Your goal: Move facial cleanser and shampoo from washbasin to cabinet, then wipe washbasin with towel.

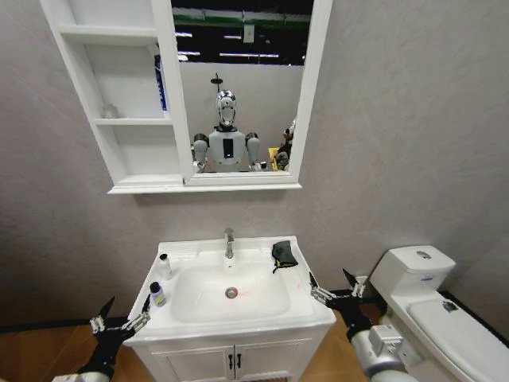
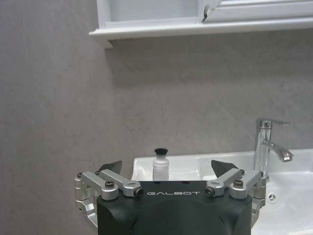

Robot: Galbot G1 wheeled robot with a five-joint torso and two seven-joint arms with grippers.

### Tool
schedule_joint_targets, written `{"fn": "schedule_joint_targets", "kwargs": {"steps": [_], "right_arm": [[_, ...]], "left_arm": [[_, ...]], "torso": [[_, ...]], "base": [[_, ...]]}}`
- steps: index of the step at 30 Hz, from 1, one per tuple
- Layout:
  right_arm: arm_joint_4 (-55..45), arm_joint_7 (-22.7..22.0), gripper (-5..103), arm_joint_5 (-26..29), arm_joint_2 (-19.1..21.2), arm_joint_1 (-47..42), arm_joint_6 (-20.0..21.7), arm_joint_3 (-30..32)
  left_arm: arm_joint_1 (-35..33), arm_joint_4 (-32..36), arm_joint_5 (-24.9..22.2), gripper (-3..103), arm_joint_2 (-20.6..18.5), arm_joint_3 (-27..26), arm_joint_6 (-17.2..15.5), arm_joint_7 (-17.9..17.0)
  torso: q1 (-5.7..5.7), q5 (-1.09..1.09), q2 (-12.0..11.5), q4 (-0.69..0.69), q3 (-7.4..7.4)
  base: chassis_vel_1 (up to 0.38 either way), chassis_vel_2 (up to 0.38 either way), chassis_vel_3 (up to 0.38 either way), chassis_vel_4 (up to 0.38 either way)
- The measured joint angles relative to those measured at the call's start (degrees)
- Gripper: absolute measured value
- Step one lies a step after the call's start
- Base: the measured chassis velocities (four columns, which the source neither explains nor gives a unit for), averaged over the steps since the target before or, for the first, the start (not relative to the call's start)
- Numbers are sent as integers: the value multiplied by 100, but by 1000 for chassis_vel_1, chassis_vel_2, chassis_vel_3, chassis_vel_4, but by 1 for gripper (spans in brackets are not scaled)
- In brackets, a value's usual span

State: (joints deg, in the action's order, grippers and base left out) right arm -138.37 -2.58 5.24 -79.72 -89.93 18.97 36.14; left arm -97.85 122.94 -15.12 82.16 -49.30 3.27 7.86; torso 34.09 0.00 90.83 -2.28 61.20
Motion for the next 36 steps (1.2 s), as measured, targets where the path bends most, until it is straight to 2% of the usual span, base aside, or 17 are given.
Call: {"fn": "schedule_joint_targets", "kwargs": {"steps": [4,12,17,25,36], "right_arm": [[-169,-28,100,6,-21,-34,27,8],[-295,-55,100,66,-79,34,97,-8],[-146,-54,100,106,-99,121,87,23],[139,5,100,329,-68,319,-18,123],[493,47,100,449,-28,503,-155,187]], "left_arm": [[369,-418,38,100,-27,62,-17,4],[744,-762,35,100,-197,226,-445,-9],[832,-946,15,100,-262,281,-443,-2],[1185,-1323,-157,100,-348,334,-229,-56],[1592,-1855,-67,100,-449,459,-336,-154]], "torso": [[-1,-1,0,-2,-1],[-1,0,0,-2,-1],[-1,0,0,-1,0],[-1,0,0,-1,0],[-2,0,0,-1,0]], "base": [[0,0,0,0],[0,0,0,0],[0,0,0,0],[0,0,0,0],[0,0,0,0]]}}
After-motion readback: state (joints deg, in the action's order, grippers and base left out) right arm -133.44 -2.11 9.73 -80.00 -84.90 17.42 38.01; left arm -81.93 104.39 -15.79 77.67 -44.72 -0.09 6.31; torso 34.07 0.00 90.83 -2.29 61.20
